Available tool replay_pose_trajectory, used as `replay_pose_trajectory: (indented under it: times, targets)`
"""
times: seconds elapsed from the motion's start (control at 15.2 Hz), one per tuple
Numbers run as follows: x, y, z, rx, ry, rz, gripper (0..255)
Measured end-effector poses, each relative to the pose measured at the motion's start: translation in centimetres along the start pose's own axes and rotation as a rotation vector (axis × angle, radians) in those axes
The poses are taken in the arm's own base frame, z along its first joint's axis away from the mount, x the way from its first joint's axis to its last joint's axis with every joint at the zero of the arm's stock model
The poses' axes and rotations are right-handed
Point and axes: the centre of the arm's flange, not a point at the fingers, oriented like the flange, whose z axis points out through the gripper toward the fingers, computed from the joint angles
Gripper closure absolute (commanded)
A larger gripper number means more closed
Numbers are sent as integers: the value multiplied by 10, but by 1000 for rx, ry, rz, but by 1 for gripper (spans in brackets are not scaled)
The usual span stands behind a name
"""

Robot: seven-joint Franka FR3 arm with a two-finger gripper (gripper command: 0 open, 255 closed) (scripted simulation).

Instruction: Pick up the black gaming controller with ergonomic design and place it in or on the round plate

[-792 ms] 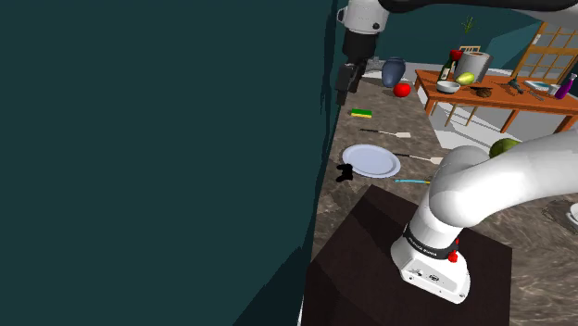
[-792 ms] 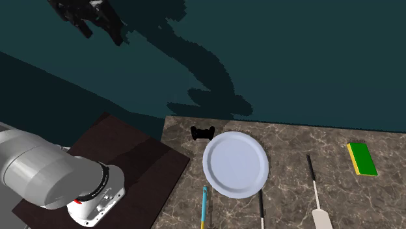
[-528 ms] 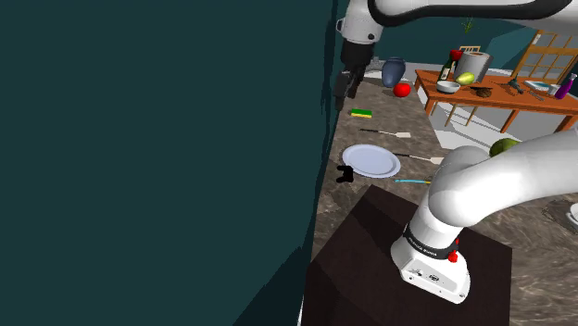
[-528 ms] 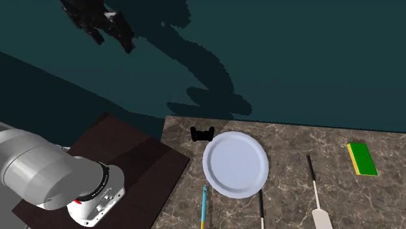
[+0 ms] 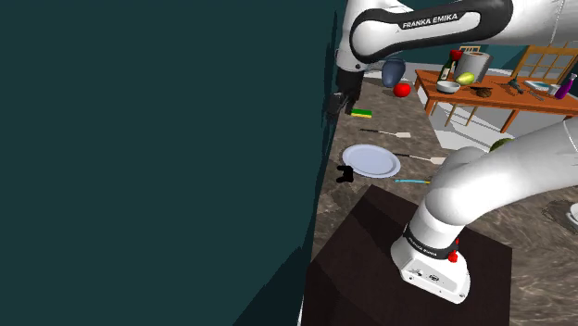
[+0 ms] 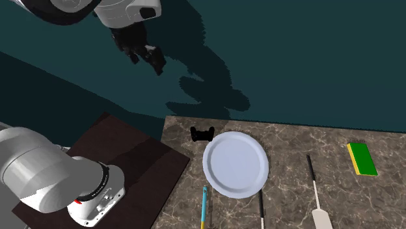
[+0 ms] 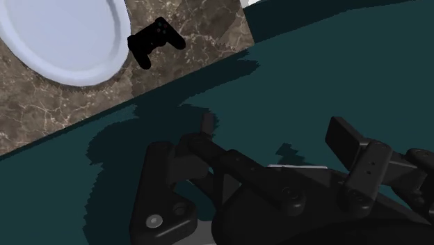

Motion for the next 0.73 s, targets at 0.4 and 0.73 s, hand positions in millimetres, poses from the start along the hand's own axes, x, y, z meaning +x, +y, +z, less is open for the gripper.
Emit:
replay_pose_trajectory:
  times: [0.4, 0.73]
  targets:
    - [15, 41, 69, 1, -14, 111, 0]
    - [22, 81, 121, 2, -23, 204, 0]
